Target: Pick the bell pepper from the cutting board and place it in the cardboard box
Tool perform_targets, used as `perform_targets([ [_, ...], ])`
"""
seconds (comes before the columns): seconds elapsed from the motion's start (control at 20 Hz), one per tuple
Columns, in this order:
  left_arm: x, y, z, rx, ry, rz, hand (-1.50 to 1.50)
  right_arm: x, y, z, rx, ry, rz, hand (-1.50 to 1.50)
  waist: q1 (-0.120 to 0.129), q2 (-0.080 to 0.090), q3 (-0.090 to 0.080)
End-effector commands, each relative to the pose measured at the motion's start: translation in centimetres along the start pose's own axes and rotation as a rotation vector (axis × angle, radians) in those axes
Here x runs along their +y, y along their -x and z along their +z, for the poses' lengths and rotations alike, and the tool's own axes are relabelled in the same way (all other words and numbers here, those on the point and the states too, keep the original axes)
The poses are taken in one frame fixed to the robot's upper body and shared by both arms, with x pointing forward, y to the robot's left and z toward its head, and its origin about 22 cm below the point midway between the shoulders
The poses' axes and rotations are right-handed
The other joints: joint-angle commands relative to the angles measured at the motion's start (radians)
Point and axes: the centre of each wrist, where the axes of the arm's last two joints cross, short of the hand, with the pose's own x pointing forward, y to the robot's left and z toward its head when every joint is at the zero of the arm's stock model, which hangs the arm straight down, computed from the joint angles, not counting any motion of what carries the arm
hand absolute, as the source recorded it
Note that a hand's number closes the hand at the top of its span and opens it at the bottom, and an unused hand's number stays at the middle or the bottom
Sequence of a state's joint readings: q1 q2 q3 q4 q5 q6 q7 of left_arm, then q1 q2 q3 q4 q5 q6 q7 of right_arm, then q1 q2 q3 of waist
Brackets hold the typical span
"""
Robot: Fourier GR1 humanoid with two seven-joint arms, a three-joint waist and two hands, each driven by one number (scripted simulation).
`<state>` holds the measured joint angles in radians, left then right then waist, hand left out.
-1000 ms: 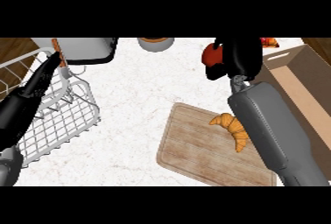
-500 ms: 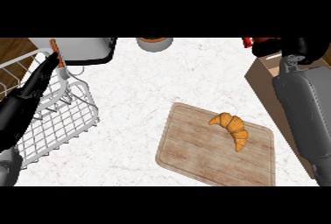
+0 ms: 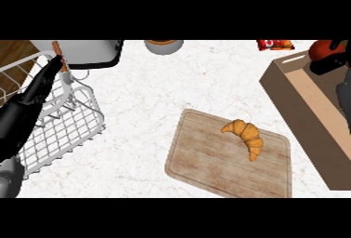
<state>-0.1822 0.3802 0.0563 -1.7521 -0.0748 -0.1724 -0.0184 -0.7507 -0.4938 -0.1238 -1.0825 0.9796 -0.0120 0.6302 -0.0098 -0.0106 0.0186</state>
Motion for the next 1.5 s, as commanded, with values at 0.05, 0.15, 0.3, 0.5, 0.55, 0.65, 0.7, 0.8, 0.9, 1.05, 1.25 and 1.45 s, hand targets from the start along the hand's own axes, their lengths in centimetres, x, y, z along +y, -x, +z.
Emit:
perform_targets([
  [0.05,-3.3,2.3,0.2,0.098,0.069,0.117,0.00,0.8,4.7,-2.0,0.073,-0.221,0.045,1.50,-0.005,0.021,-0.018],
  [0.15,-3.6,2.8,0.3,0.110,0.071,0.104,0.00,0.9,7.4,-2.3,0.058,-0.258,0.051,1.50,-0.018,0.019,-0.018],
  [0.3,-3.2,3.1,0.7,0.114,0.068,0.103,0.00,1.0,9.3,-2.7,0.066,-0.366,0.100,1.50,-0.013,0.017,-0.019],
  [0.5,-3.1,3.5,0.8,0.096,0.077,0.124,0.00,1.0,12.4,-3.5,0.103,-0.488,0.082,-1.50,-0.003,0.021,-0.018],
  [0.55,-3.2,3.6,0.1,0.105,0.090,0.111,0.00,0.3,11.0,-3.8,0.048,-0.527,0.059,-1.50,-0.007,0.021,-0.019],
  [0.65,-2.9,3.5,0.5,0.101,0.076,0.115,0.00,2.3,12.3,-2.9,0.003,-0.533,0.021,-1.50,0.000,0.018,-0.018],
  [0.7,-4.2,2.4,0.9,0.101,0.088,0.108,0.00,0.7,13.0,-3.5,-0.037,-0.521,-0.007,-1.50,0.005,0.015,-0.017],
  [0.8,-3.1,3.3,0.4,0.115,0.082,0.113,0.00,0.5,12.2,-3.4,-0.121,-0.500,-0.074,-1.50,-0.004,0.015,-0.018],
  [0.9,-2.9,2.6,0.9,0.103,0.091,0.116,0.00,0.0,12.0,-3.4,-0.159,-0.371,-0.216,-1.50,-0.001,0.013,-0.017],
  [1.05,-2.7,2.6,0.8,0.104,0.066,0.113,0.00,-2.0,10.7,-4.3,-0.170,-0.195,-0.612,-1.50,-0.017,0.014,-0.014],
  [1.25,-2.9,3.0,1.2,0.118,0.060,0.101,0.00,-1.7,12.6,-4.3,-0.063,-0.083,-0.957,-1.50,-0.034,0.014,-0.015],
  [1.45,-2.6,2.9,1.1,0.105,0.061,0.120,0.00,-2.5,16.6,-4.5,0.047,0.014,-1.070,-1.50,-0.019,0.015,-0.017],
])
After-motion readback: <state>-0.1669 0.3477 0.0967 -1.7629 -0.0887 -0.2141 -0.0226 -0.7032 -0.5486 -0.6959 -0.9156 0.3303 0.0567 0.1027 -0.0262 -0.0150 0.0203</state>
